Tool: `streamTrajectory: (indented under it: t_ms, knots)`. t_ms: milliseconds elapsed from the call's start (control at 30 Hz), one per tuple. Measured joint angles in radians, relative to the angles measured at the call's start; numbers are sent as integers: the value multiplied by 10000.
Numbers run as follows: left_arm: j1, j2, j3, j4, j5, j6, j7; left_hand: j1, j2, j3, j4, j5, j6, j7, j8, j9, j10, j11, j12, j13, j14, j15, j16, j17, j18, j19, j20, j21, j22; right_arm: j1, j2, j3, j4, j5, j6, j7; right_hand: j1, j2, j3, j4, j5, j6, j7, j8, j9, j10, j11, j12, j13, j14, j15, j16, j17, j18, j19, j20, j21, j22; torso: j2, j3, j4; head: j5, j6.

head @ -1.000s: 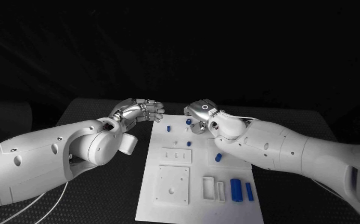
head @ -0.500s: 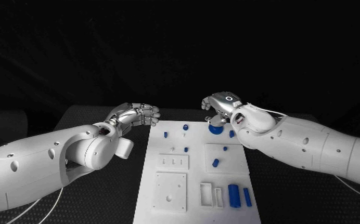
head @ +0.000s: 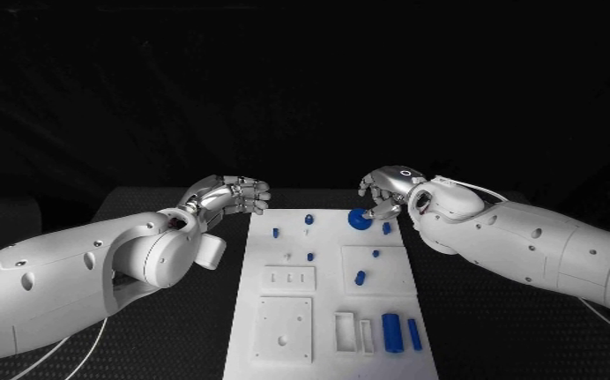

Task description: Assemble the parts on the task board

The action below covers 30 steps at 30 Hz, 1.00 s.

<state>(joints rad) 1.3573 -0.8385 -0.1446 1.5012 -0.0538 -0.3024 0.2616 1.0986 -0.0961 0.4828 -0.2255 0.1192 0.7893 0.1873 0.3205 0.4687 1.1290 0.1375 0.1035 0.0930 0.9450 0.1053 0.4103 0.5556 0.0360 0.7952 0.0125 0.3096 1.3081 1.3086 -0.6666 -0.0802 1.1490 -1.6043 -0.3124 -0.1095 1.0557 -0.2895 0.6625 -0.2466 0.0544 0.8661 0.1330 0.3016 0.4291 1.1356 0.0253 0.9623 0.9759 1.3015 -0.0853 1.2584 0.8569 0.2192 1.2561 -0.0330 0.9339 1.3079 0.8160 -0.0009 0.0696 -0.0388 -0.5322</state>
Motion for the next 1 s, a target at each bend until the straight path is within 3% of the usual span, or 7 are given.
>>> streamTrajectory:
  t_ms: [133,367,733,1000]
  knots:
    - [0,19,-5,-20,-3,15,1,0,0,0,0,0,0,0,0,0,0,0,-38,0,0,0,0,0,-1,0,0,0,0,-90,41,2,-243,131,212,72,-65,66,0,0,0,13,16,-57,-16,-102,36,1310,1002,-53,54,356,530,0,12,-11,422,0,-3,18,8,-65,-27]
    - [0,17,-7,-41,-6,39,1,0,0,0,0,0,0,0,0,0,0,0,-38,1,0,0,0,9,0,0,0,0,-2,-258,217,0,-606,238,405,158,-98,98,26,26,6,10,20,-94,-45,-134,67,1746,1297,-81,84,428,788,0,12,-11,628,-1,-2,45,32,-75,-85]
    - [0,15,-7,-19,-11,63,2,0,0,26,-26,0,0,0,0,0,0,0,-38,1,0,0,0,9,-1,0,0,0,-3,-401,377,-2,-823,289,515,293,-105,105,56,55,38,8,22,-94,-45,-133,67,1827,1343,-80,85,428,857,-1,-25,-47,686,-2,4,44,41,-38,-203]
    - [0,14,-7,-16,-15,72,2,1,1,26,-26,0,0,0,0,0,0,0,-38,1,0,0,0,17,-1,0,0,0,-4,-400,476,0,-978,329,543,342,-104,291,195,194,38,72,-40,-94,-45,-133,67,1876,1365,-79,86,428,939,0,-27,-45,769,-3,3,36,46,-34,-246]
